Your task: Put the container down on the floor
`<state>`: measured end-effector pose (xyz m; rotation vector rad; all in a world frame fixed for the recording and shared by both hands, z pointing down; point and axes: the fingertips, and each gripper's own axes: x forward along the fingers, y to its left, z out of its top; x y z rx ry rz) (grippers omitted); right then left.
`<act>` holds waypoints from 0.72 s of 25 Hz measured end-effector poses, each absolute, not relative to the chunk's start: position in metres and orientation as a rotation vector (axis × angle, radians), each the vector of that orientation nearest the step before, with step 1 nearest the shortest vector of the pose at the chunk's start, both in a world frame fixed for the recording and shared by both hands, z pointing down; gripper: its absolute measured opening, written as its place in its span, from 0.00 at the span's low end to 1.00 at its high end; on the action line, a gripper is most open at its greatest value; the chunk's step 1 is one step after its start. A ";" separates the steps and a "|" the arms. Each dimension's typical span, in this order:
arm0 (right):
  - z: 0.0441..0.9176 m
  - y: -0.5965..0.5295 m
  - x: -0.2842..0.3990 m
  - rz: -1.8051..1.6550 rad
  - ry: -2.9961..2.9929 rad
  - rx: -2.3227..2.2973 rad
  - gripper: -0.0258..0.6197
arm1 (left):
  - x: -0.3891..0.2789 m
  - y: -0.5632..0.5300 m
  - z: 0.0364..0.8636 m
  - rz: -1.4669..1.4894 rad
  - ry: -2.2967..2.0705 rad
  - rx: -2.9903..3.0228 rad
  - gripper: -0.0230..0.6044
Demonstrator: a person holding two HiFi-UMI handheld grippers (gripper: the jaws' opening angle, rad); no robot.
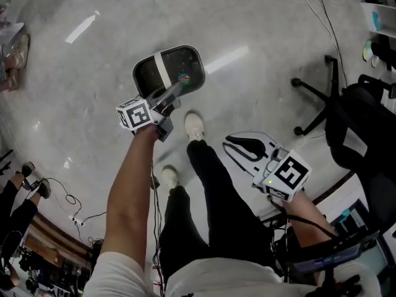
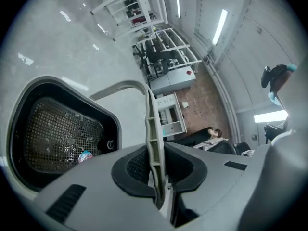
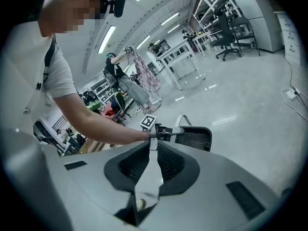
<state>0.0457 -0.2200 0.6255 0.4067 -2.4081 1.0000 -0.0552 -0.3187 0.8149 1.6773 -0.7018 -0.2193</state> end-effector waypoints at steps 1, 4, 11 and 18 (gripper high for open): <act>0.632 -0.220 0.047 1.005 -2.401 0.411 0.09 | -0.057 -0.321 0.823 -0.212 -0.702 1.678 0.12; 0.647 -0.216 0.050 1.030 -2.374 0.415 0.09 | -0.061 -0.320 0.842 -0.188 -0.698 1.671 0.12; 0.664 -0.207 0.045 1.070 -2.351 0.403 0.09 | -0.079 -0.317 0.864 -0.172 -0.708 1.657 0.13; 0.668 -0.203 0.042 1.069 -2.349 0.393 0.09 | -0.087 -0.318 0.863 -0.176 -0.706 1.681 0.14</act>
